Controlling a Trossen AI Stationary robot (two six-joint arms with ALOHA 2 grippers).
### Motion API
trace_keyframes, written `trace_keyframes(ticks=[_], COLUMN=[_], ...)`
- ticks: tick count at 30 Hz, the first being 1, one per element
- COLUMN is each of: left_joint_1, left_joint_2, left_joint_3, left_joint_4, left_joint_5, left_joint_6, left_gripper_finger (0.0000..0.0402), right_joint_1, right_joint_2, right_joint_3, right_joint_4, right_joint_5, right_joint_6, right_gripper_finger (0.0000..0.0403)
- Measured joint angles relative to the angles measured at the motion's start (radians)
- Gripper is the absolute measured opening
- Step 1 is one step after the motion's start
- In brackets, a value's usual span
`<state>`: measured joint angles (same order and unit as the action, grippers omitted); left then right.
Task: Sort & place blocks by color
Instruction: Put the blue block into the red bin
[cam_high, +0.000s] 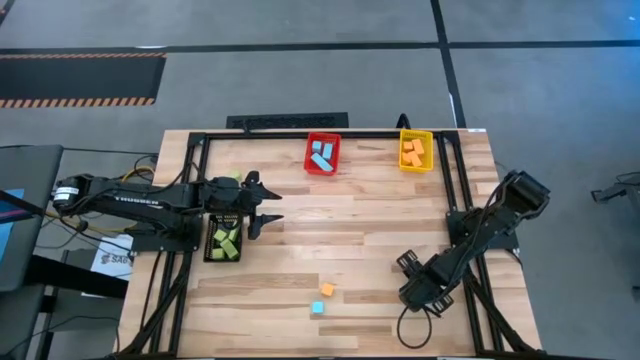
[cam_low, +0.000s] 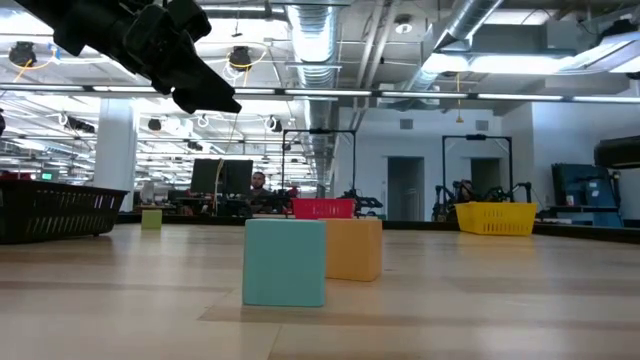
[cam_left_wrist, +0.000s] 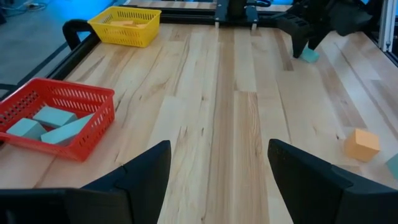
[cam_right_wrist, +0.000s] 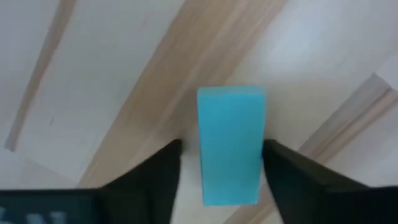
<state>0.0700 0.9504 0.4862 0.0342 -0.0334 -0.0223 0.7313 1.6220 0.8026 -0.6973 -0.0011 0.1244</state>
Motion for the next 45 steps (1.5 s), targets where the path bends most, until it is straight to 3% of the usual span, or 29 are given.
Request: trace_keyframes(ticks=[5,6,10,13,16,19,24,28,34,39,41,45], left_joint_1=[0.000,0.000,0.000,0.000,0.000,-0.001,-0.001,-0.001,-0.001,-0.001,-0.001,-0.001], left_joint_2=[0.000,0.000,0.000,0.000,0.000,0.000,0.000,0.000,0.000,0.000,0.000,0.000], left_joint_3=[0.000,0.000,0.000,0.000,0.000,0.000,0.000,0.000,0.000,0.000,0.000,0.000], left_joint_4=[0.001,0.001,0.001,0.000,-0.001,-0.018,-0.083,-0.124,-0.149,-0.151,-0.151,-0.156], left_joint_5=[0.000,0.000,0.000,0.000,0.000,0.001,0.001,0.001,0.001,0.000,-0.001,-0.001], left_joint_6=[0.003,0.003,0.003,0.003,0.003,-0.016,-0.043,-0.044,-0.041,0.001,0.012,0.018], left_gripper_finger=[0.0258,0.0258,0.0258,0.0258,0.0258,0.0258,0.0258,0.0258,0.0258,0.0258,0.0258,0.0258], right_joint_1=[-0.051,-0.073,-0.191,-0.316,-0.473,-0.648,-0.912,-1.037,-1.138,-1.173,-1.180,-1.194], right_joint_2=[-0.071,-0.093,-0.162,-0.203,-0.206,-0.166,-0.012,0.126,0.304,0.422,0.452,0.484], right_joint_3=[0.014,0.019,0.035,0.056,0.060,0.081,0.192,0.352,0.613,0.750,0.788,0.828], right_joint_4=[0.044,0.049,0.104,0.212,0.369,0.566,0.689,0.666,0.422,0.261,0.240,0.199], right_joint_5=[0.014,0.014,0.096,0.215,0.244,0.247,0.239,0.239,0.201,0.197,0.190,0.179], right_joint_6=[-0.003,-0.006,-0.029,-0.094,-0.179,-0.200,-0.178,-0.170,0.086,0.189,0.205,0.209], right_gripper_finger=[0.0105,0.0098,0.0098,0.0098,0.0098,0.0098,0.0098,0.0098,0.0098,0.0101,0.0125,0.0211])
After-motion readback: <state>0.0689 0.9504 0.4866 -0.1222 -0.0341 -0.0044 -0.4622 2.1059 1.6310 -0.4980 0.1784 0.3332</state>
